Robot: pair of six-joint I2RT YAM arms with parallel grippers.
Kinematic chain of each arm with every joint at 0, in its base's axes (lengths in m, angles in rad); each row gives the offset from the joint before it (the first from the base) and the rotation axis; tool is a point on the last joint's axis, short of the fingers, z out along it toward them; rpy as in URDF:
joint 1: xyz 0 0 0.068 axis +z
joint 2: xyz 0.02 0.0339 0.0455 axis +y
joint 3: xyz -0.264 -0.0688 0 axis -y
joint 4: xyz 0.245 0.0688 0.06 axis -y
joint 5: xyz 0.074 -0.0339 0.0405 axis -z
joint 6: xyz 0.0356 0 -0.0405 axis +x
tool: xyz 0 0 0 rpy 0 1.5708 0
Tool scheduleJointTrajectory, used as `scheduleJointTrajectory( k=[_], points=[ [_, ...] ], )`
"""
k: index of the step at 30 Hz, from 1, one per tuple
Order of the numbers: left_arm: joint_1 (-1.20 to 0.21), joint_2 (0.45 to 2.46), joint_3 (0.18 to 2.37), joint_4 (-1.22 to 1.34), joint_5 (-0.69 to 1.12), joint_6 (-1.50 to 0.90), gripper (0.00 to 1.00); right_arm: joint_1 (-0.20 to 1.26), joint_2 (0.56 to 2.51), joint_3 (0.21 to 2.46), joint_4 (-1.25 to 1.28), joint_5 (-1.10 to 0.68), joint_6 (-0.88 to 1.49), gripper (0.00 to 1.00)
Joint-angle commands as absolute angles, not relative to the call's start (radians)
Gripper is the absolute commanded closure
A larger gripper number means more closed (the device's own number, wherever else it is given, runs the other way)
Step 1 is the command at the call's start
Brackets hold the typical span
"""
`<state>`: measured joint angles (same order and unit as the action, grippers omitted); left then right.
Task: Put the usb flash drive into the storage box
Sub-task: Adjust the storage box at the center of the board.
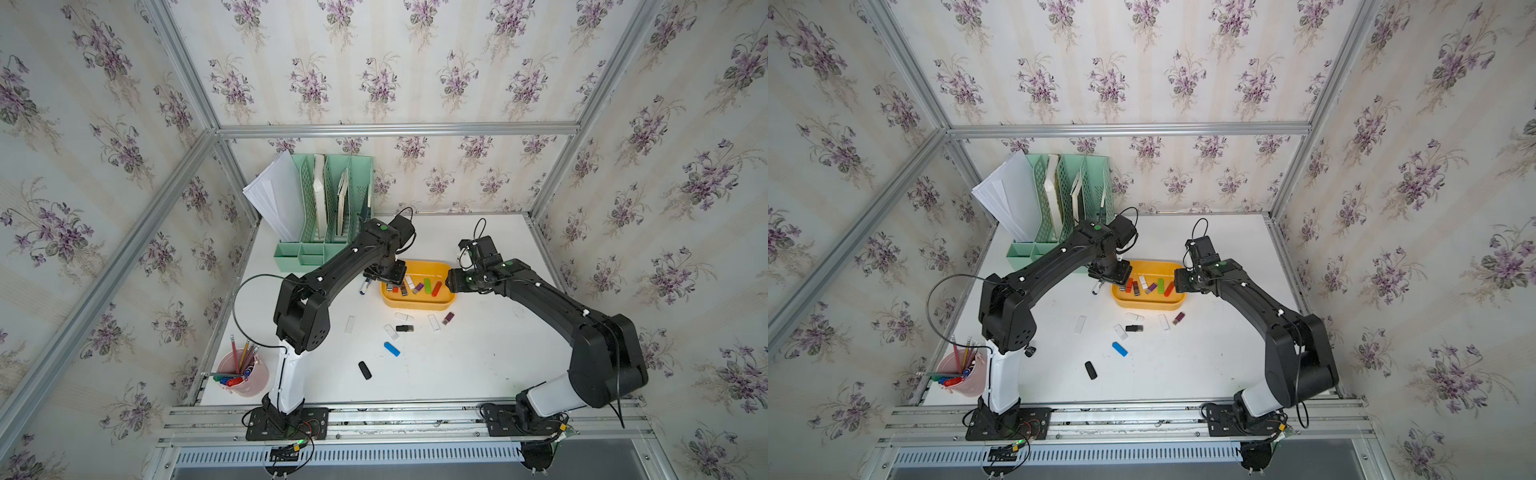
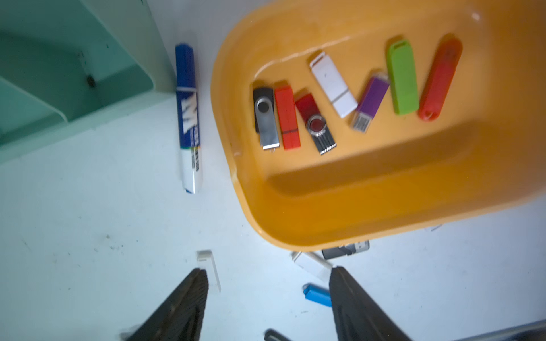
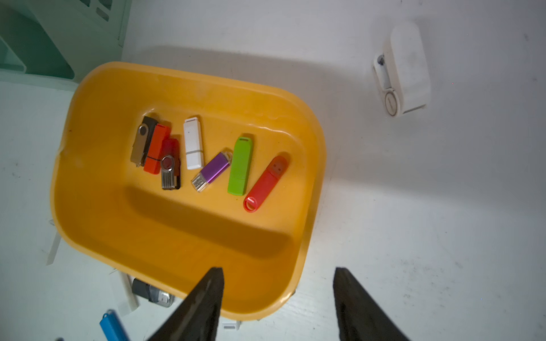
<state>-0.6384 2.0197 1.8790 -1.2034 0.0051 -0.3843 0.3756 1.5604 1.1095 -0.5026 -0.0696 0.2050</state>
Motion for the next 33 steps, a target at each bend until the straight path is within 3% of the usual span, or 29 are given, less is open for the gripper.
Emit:
scheduleJointTrajectory(
  k=[1, 9, 17, 33],
  points=[
    [-0.640, 1.935, 1.728, -1.142, 0.030, -0.416, 0.29, 0.376, 1.641, 1.184, -0.561, -0.026, 0.193, 0.32],
    [-0.639, 1.858, 1.521, -1.056, 0.063, -0.446, 0.25, 0.362, 1.800, 1.327, -0.630, 0.017, 0.185, 0.28],
    [-0.640, 1.935, 1.542, -1.005, 0.089, -0.441, 0.25, 0.347, 1.896, 1.398, -0.680, 0.064, 0.166, 0.27],
    [-0.618, 2.107, 1.741, -1.043, 0.072, -0.393, 0.25, 0.399, 1.735, 1.184, -0.700, -0.081, 0.157, 0.23]
  ],
)
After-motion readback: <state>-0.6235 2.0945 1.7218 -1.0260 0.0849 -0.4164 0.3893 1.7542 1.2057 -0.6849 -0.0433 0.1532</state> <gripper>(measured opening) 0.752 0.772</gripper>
